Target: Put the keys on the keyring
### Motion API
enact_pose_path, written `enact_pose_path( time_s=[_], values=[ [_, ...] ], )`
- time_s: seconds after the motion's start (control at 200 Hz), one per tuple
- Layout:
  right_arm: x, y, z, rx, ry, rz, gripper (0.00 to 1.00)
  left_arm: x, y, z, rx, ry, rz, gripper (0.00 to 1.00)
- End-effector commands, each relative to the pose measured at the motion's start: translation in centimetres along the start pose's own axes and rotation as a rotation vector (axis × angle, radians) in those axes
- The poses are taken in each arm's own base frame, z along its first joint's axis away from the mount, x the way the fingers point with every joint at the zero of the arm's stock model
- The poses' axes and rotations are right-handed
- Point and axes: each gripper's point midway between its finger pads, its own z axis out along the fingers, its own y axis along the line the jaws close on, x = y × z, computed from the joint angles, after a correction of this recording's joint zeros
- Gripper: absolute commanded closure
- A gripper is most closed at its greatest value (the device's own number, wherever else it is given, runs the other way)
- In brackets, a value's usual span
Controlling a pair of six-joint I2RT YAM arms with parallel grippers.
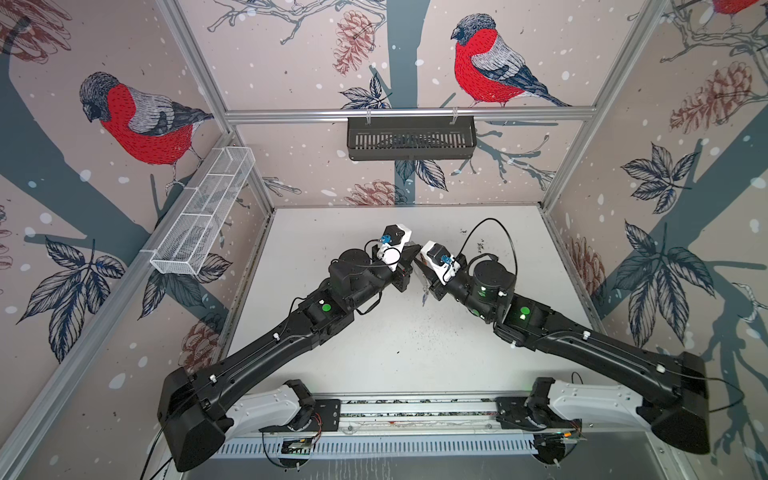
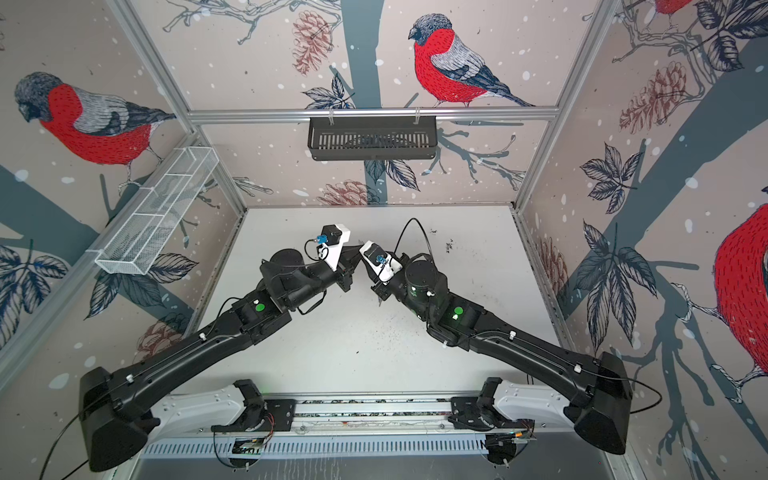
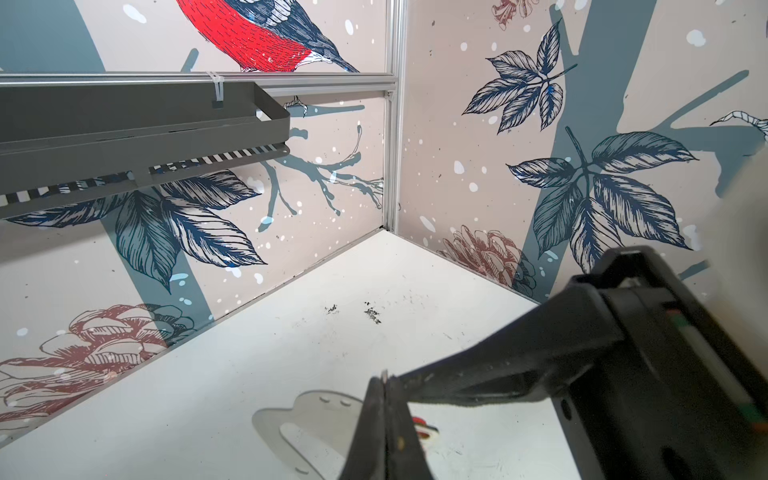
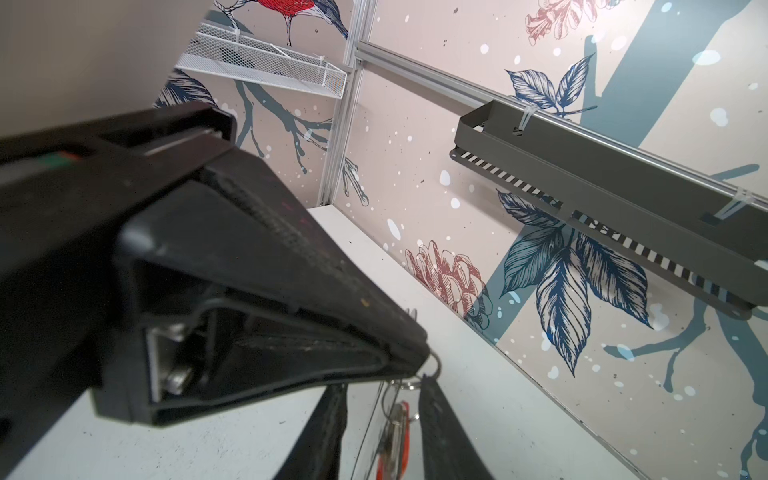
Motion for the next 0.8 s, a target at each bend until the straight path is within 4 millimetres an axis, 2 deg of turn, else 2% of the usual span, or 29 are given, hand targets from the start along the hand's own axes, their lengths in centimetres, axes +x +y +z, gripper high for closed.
enact_pose_path(
  time_s=[0.0,0.795],
  values=[
    [-0.8,-0.2,0.1,0.007,-0.023,-0.003,0.71,-2.2,-0.5,-0.4,0.015,-0.083,0.002,1.00],
    [0.4,-1.0,-0.3,0.054,0.028,-0.014,0.87,-2.6,-0.8,-1.1,0.017,-0.102,0.013,1.00]
  ],
)
